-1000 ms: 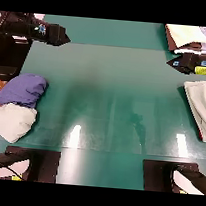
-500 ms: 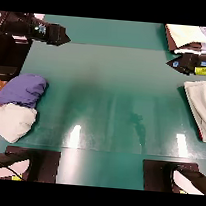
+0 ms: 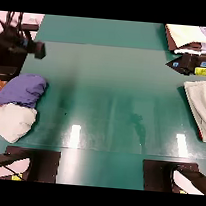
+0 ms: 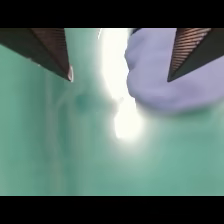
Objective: Fold the shirts.
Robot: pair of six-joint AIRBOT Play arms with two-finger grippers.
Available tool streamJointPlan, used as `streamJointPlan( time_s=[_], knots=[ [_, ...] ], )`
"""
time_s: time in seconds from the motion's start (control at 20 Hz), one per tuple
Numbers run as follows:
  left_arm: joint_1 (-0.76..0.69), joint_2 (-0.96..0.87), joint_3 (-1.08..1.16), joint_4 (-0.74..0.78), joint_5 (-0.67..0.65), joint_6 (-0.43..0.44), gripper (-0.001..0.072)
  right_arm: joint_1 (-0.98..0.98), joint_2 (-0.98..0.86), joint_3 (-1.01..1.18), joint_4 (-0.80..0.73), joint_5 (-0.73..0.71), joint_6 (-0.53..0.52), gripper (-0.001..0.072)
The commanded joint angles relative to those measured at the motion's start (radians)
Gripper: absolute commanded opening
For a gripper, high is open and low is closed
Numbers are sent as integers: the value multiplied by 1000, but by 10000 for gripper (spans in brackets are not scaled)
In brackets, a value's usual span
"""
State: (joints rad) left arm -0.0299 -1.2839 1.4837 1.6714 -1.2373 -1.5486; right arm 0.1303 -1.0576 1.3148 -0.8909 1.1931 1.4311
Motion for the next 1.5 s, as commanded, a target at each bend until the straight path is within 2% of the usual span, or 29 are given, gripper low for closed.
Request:
streamJointPlan(
  time_s=[0.0,0.2,0.35,0.4,0.45,0.55,0.6,0.75,0.9,1.0,1.1,1.25,1.45],
  knots=[
    [122,0,-212,96,11,-42,718,0,-2,0,-1,-2,0,20],
    [213,0,-432,91,132,-77,718,0,-10,-1,1,-28,0,21],
    [221,4,-463,81,160,-78,715,0,-34,-1,2,-31,0,21],
    [221,11,-460,77,167,-79,578,0,-45,-1,6,-29,0,21],
    [221,23,-446,73,170,-78,345,0,-53,-1,10,-29,0,21],
    [221,63,-396,71,174,-77,114,1,-56,0,10,-35,1,20],
    [220,93,-358,69,176,-75,26,0,-54,11,9,-34,0,21],
    [220,208,-169,-2,177,-36,29,0,-53,107,9,-31,1,20],
    [219,308,63,-232,146,93,28,0,-53,242,9,-32,1,20],
    [171,323,216,-298,79,135,27,0,-53,320,8,-32,1,20],
    [60,323,294,-283,59,135,27,0,-53,385,7,-31,1,20],
    [-148,286,293,-275,43,135,26,0,-53,455,6,-31,1,20],
    [-418,123,256,-273,-42,135,28,0,-53,504,5,-19,1,20]
  ],
)
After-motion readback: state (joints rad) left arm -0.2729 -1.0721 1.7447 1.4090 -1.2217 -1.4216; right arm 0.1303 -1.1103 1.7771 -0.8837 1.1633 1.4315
